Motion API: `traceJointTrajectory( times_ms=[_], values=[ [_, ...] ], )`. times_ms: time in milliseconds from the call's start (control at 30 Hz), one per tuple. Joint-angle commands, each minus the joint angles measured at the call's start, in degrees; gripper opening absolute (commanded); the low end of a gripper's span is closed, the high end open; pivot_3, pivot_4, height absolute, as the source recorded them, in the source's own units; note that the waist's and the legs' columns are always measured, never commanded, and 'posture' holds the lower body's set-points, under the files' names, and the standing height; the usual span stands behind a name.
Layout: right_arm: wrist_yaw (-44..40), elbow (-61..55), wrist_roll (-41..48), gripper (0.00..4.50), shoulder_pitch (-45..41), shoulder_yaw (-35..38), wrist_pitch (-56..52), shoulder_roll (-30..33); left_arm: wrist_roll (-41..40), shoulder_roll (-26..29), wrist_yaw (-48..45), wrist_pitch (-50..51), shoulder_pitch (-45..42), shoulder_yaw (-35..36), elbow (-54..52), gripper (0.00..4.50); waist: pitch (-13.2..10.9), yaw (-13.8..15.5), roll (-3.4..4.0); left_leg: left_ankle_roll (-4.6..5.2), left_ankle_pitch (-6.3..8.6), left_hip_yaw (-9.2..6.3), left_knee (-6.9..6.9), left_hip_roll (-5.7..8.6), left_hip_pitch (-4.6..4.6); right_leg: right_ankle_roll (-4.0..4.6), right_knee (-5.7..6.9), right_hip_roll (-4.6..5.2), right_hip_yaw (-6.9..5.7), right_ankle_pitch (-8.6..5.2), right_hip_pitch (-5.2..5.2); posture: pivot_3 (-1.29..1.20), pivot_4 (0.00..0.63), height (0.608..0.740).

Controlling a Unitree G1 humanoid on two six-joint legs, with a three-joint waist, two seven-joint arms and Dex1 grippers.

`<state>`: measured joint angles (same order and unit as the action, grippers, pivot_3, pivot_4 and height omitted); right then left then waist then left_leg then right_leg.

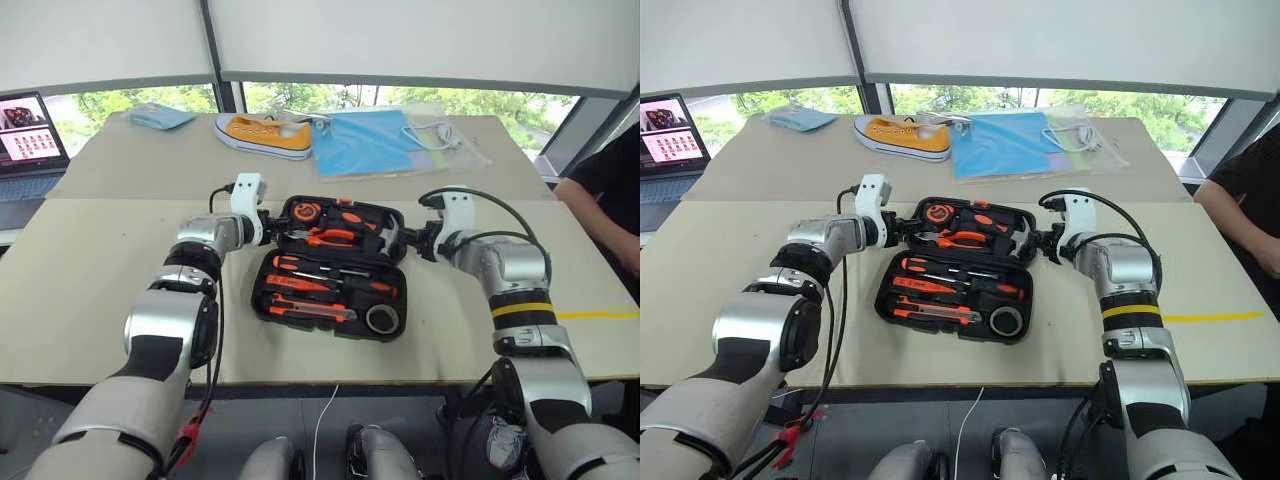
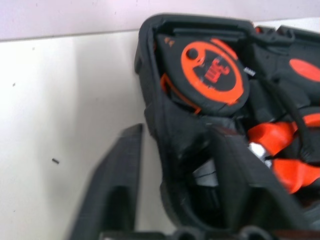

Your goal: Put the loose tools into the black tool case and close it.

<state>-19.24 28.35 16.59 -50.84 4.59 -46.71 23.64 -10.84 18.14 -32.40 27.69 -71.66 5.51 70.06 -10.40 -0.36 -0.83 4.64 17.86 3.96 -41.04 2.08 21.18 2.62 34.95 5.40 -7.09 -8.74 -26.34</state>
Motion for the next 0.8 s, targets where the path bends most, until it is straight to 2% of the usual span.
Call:
traceJointTrajectory(
  times_ms=[33, 67, 133, 300, 567, 667, 800],
  values=[
    [-0.54, -0.32, -0.4, 1.06, -0.5, 1.16, 0.15, 0.57, 0.27, 0.4, -0.16, -0.92, -1.77, 1.45, 0.47, 0.8, 0.0, 0.14, 0.0, -0.02, -0.01, 0.0, -0.02, 0.0, 0.0, 0.0, 0.03, 0.02, -0.01, 0.0, 0.0, 0.0, 0.15, 0.718],
    [-0.72, -0.5, -0.4, 0.49, -0.42, 1.14, 0.05, 0.5, 0.38, 0.41, -0.22, -0.94, -1.76, 1.63, 0.54, 0.22, 0.0, 0.2, 0.0, -0.05, -0.02, 0.0, -0.04, 0.0, 0.0, 0.0, 0.05, 0.05, -0.01, 0.0, 0.01, 0.0, 0.15, 0.718],
    [-1.26, -0.72, -0.47, 0.01, -0.33, 0.96, 0.16, 0.43, 0.52, 0.45, -0.51, -1.04, -1.72, 1.99, 0.55, 0.0, 0.0, 0.18, 0.0, -0.05, -0.03, 0.0, -0.08, 0.01, -0.01, -0.01, 0.07, 0.08, -0.01, 0.0, 0.03, 0.0, 0.15, 0.718],
    [-3.08, -2.89, 0.27, 0.01, -0.56, 1.38, 3.36, -0.48, 0.25, 0.83, -2.82, -1.9, -1.39, 2.91, -0.5, 0.0, 0.0, 0.04, 0.0, -0.06, -0.03, 0.0, -0.15, 0.01, 0.0, -0.01, 0.09, 0.07, -0.01, 0.01, 0.03, 0.0, 0.15, 0.718],
    [-4.39, -13.19, -5.43, 0.01, 1.79, -0.42, 24.65, 0.78, -1.33, 1.94, -11.33, -17.2, 3.41, 3.79, -12.15, 0.0, -0.06, -0.38, 0.03, -0.09, -0.05, 0.06, -0.11, 0.02, 0.23, 0.01, 0.12, 0.04, 0.01, 0.03, -0.29, 0.0, 0.15, 0.718],
    [-4.76, -17.26, -8.36, 0.01, 5.29, -1.58, 31.47, 1.83, 0.75, 2.59, -11.35, -24.18, 8.26, 2.06, -19.26, 0.0, -0.06, -0.46, 0.03, -0.16, -0.1, 0.16, -0.07, 0.05, 0.67, 0.05, 0.18, -0.01, 0.04, 0.04, -0.82, 0.0, 0.15, 0.718],
    [-4.36, -22.73, -13.05, 0.01, 12.85, -3.44, 41.05, 3.34, 4.41, 3.68, -9.66, -32.34, 17.41, -0.67, -30.0, 0.0, -0.05, -0.44, 0.04, -0.17, -0.1, 0.26, 0.14, 0.0, 0.62, 0.11, 0.14, -0.12, 0.01, 0.01, -0.84, 0.0, 0.15, 0.718]
  ],
)
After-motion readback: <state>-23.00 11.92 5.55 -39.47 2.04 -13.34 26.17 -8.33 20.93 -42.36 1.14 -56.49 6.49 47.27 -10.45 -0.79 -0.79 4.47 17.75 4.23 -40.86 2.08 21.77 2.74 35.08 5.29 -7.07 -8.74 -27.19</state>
